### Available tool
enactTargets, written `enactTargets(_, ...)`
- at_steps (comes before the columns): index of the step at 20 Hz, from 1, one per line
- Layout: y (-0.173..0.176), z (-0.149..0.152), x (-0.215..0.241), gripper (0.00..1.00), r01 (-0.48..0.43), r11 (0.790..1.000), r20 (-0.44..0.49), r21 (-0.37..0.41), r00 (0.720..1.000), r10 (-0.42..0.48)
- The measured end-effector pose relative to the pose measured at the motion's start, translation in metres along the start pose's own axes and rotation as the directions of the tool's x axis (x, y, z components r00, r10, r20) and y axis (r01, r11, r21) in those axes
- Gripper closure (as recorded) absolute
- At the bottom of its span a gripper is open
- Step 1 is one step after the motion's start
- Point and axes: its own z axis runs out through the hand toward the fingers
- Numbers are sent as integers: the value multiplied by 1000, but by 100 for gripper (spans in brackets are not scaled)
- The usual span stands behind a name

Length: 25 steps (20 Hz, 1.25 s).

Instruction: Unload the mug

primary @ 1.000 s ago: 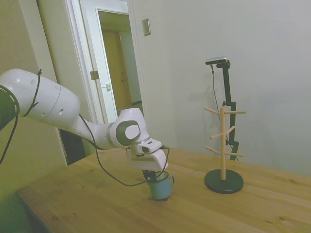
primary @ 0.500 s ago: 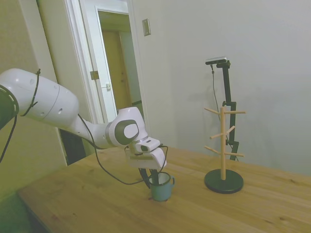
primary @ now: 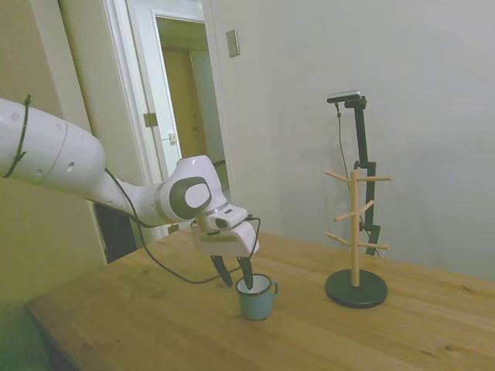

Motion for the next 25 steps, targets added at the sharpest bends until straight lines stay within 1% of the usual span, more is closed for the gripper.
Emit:
enactTargets(6,21,-44,-4,0,7,999,-38,47,999,-5)
enactTargets(9,29,-56,-22,0,23,998,-41,54,999,-21)
enactTargets(13,39,-55,-58,0,71,996,-31,45,997,-70)
enactTargets(18,44,-46,-103,0,165,986,-16,19,986,-165)
enactTargets(22,47,-37,-116,0,205,979,7,6,979,-205)
enactTargets(25,50,-32,-121,0,223,975,48,-11,974,-222)
